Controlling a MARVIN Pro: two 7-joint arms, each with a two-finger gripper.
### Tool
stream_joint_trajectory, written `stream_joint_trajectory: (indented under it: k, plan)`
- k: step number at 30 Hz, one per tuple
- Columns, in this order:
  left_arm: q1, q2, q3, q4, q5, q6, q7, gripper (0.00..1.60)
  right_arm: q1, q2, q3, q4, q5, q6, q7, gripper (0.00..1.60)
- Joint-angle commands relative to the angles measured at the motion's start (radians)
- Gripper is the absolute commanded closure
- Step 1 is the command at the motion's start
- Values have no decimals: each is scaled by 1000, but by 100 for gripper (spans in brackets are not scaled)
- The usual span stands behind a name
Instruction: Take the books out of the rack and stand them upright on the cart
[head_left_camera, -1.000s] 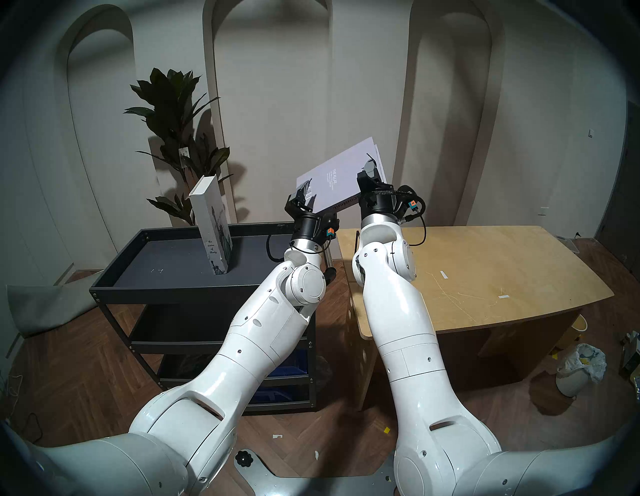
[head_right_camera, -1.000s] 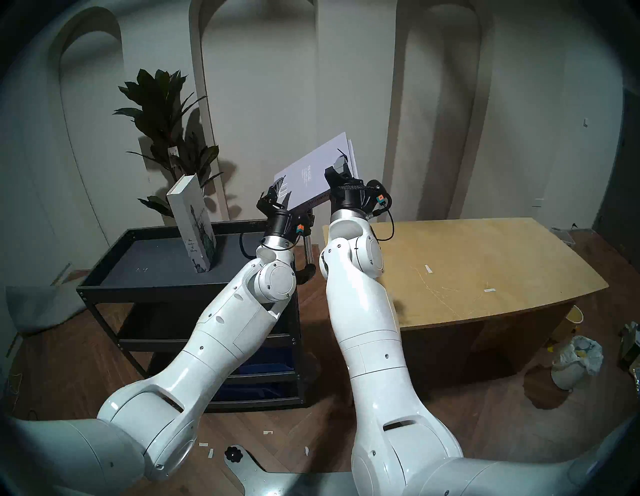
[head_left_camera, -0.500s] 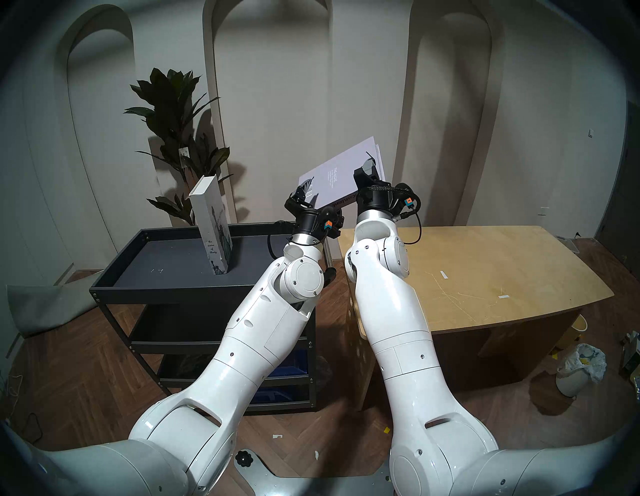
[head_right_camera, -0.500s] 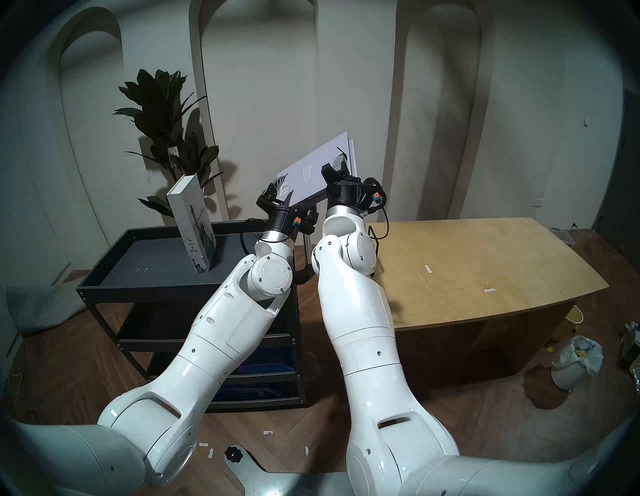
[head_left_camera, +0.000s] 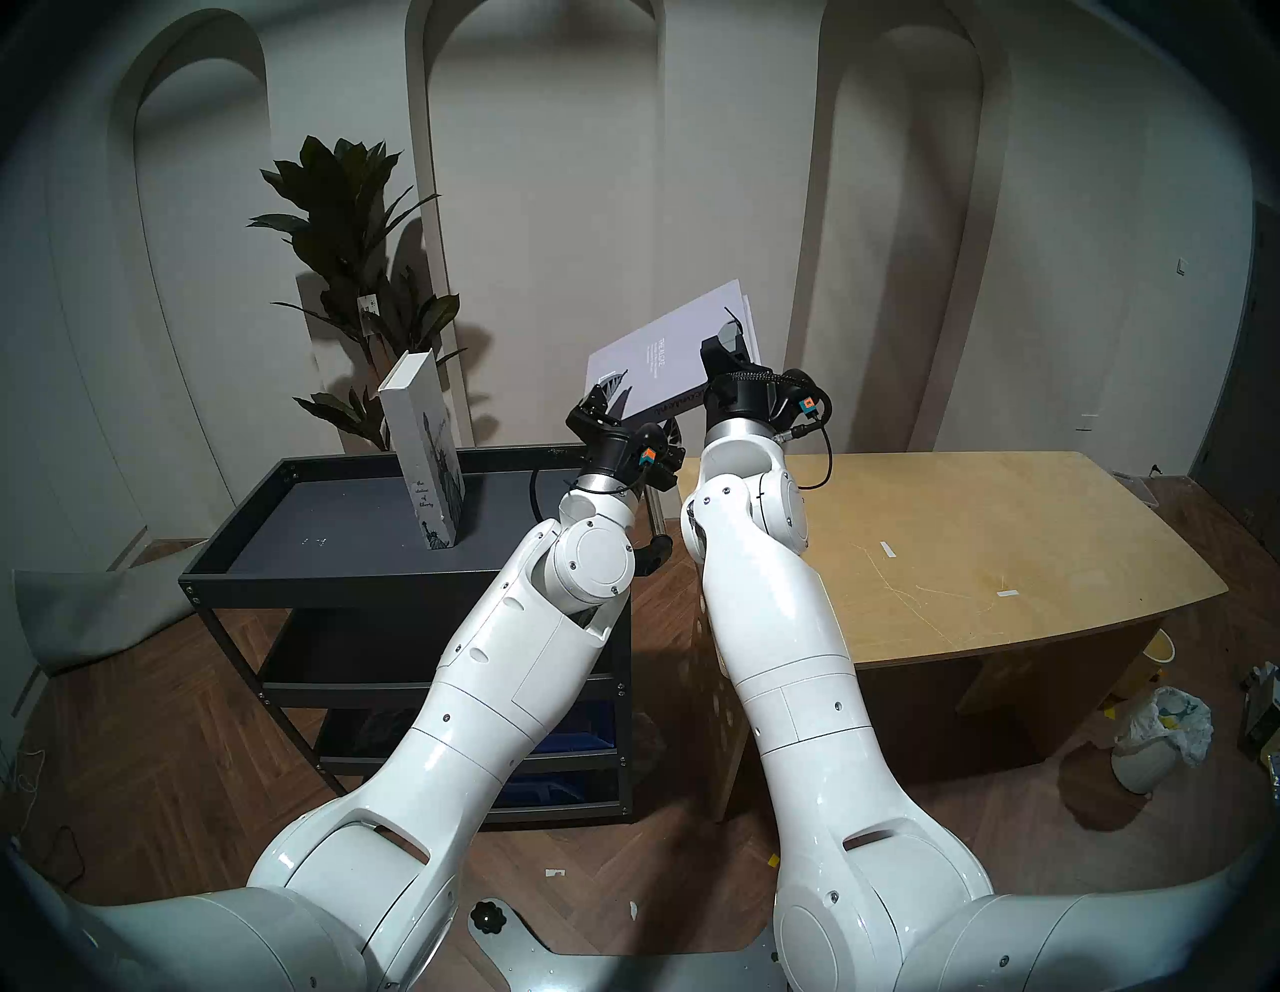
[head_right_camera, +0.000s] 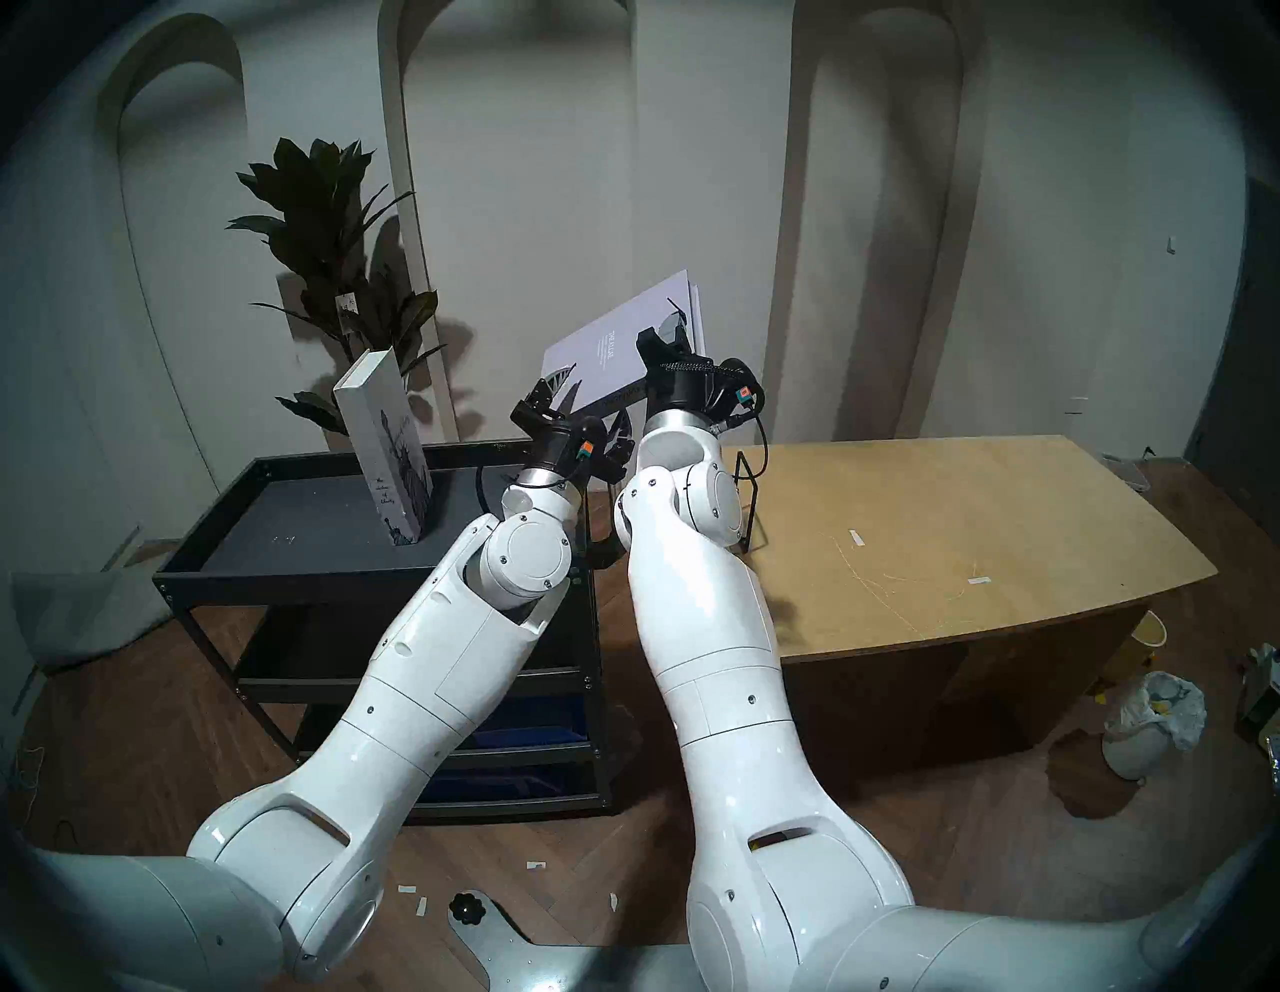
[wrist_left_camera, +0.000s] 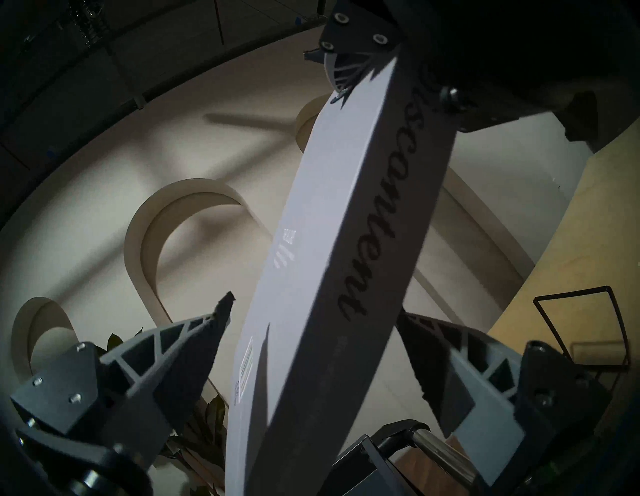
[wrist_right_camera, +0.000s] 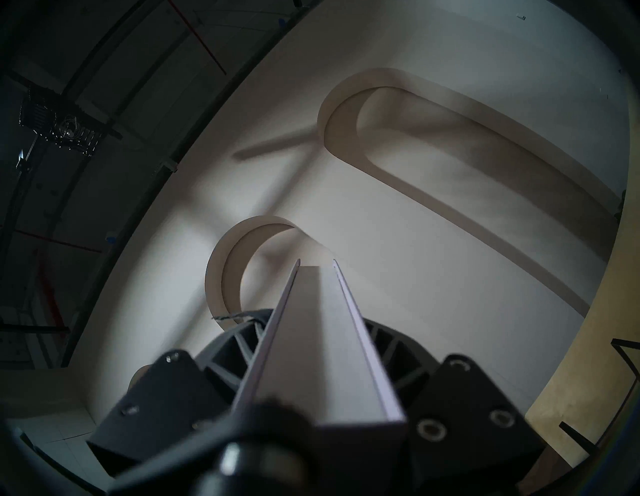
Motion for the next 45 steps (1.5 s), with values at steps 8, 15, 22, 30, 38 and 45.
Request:
stream_joint_trajectory:
  k: [8,15,22,30,38,45]
  plan:
    - [-23,4,2,-24,-5,1,-31,73,32,-9,-5,-3,12,-6,3,160]
    - [-24,8,1,-19,-3,0,-32,157,38,-6,-8,5,12,-6,-9,160]
    - [-9,-4,-25,-37,-50,19,-64,160,42,-2,-23,12,-28,-26,-30,145]
    - [-6,-12,-54,-38,-108,60,-114,160,30,9,-53,-30,-89,-54,-25,0]
    - [-8,-15,-83,-21,-144,106,-138,160,8,22,-57,-109,-89,-45,-17,0]
    - [-14,-30,-148,-4,-226,156,-174,160,-7,39,-47,-208,-112,-63,-32,0]
